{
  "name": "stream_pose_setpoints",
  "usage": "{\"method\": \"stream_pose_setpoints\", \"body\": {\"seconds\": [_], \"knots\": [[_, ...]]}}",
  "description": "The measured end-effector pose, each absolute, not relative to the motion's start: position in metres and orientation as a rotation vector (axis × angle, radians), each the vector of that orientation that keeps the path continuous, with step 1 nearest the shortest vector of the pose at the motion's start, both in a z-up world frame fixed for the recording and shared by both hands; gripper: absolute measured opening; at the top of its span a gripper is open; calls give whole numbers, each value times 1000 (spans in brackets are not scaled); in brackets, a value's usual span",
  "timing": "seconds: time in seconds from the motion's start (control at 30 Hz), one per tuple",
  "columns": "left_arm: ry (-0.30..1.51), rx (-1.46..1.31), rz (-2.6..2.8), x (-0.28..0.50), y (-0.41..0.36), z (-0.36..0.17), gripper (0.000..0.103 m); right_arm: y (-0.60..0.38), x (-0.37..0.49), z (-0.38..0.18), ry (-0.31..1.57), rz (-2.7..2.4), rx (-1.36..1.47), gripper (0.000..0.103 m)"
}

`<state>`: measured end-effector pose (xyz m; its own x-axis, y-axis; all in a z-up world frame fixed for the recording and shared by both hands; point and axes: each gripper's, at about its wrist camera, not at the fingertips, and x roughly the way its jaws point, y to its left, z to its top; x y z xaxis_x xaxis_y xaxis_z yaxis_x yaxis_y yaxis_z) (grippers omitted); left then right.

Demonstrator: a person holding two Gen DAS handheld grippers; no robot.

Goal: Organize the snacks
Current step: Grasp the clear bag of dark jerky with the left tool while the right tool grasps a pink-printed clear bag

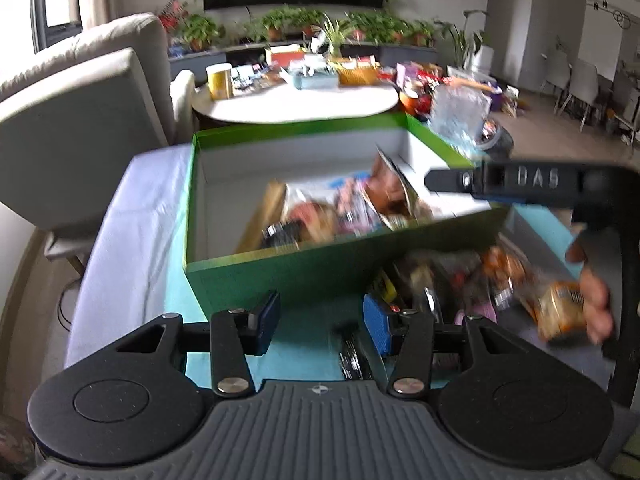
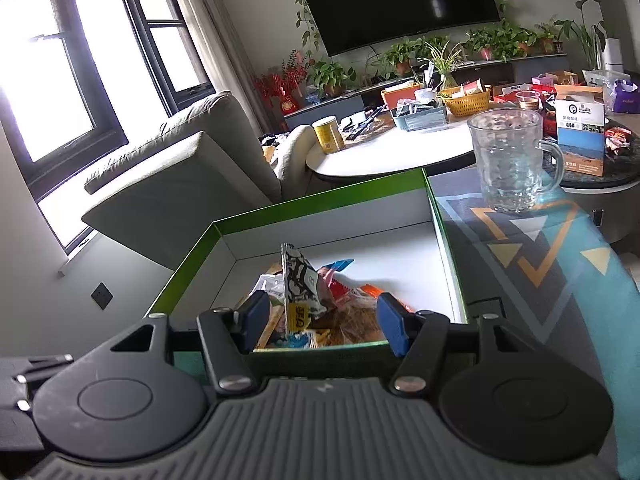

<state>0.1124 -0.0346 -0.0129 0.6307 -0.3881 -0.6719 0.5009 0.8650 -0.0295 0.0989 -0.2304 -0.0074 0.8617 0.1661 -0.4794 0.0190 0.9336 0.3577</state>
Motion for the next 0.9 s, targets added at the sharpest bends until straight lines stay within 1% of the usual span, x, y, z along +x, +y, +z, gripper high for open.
{"method": "stream_pose_setpoints", "body": {"seconds": [0.3, 0.53, 0.7, 0.83, 0.9], "knots": [[821, 191, -549, 97, -39, -39, 44, -232, 79, -8, 536, 72, 350, 66], [842, 180, -543, 99, -41, -49, 44, -214, 65, -23, 612, 129, 290, 68], [841, 166, -528, 101, -38, -52, 49, -202, 61, -37, 677, 157, 296, 69], [834, 176, -529, 101, -40, -54, 50, -192, 56, -44, 702, 136, 295, 77], [819, 185, -520, 98, -39, -52, 50, -192, 57, -47, 716, 125, 328, 78]]}}
